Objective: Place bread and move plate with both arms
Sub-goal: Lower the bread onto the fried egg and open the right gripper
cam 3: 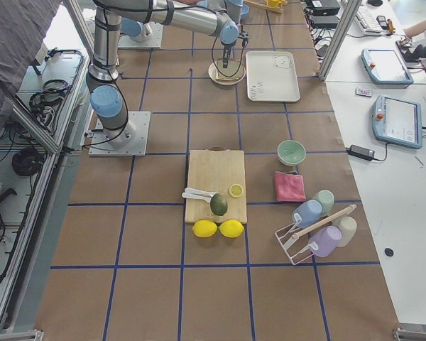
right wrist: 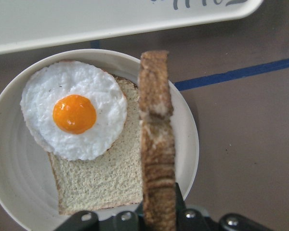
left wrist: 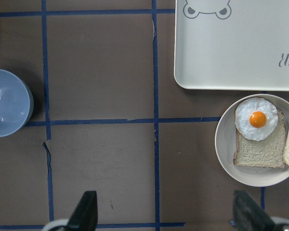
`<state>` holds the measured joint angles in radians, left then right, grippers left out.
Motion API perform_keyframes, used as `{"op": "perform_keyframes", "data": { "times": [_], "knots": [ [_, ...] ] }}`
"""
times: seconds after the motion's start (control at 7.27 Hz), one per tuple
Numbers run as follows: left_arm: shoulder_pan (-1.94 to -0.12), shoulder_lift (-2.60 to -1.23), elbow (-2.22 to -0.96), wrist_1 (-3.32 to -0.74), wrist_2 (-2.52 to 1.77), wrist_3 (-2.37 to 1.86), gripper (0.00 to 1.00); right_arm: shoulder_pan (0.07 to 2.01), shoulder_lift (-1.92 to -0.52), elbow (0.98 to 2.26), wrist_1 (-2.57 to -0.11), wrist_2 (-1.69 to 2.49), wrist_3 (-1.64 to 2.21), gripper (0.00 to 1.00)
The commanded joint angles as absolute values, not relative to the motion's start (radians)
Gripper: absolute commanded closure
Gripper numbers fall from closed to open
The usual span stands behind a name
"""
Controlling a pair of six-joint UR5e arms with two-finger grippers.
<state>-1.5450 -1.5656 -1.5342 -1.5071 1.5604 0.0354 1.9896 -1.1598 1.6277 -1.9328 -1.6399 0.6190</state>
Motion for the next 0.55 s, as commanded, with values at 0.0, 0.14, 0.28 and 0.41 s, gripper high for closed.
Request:
{"op": "perform_keyframes", "data": {
  "times": [0.0, 0.14, 0.28, 0.41],
  "knots": [
    [-1.545, -1.563, -1.536, -1.506, 1.562, 0.038, 0.0, 1.99, -1.161, 1.626, -1.934, -1.608, 0.629, 1.0],
    [-1.545, -1.563, -1.536, -1.506, 1.562, 0.038, 0.0, 1.99, -1.161, 1.628, -1.936, -1.606, 0.632, 1.0],
    [-1.545, -1.563, -1.536, -1.506, 1.562, 0.04, 0.0, 1.99, -1.163, 1.626, -1.937, -1.6, 0.63, 0.99],
    [-1.545, -1.563, -1.534, -1.506, 1.56, 0.04, 0.0, 1.99, -1.161, 1.629, -1.939, -1.6, 0.629, 0.91]
  ]
}}
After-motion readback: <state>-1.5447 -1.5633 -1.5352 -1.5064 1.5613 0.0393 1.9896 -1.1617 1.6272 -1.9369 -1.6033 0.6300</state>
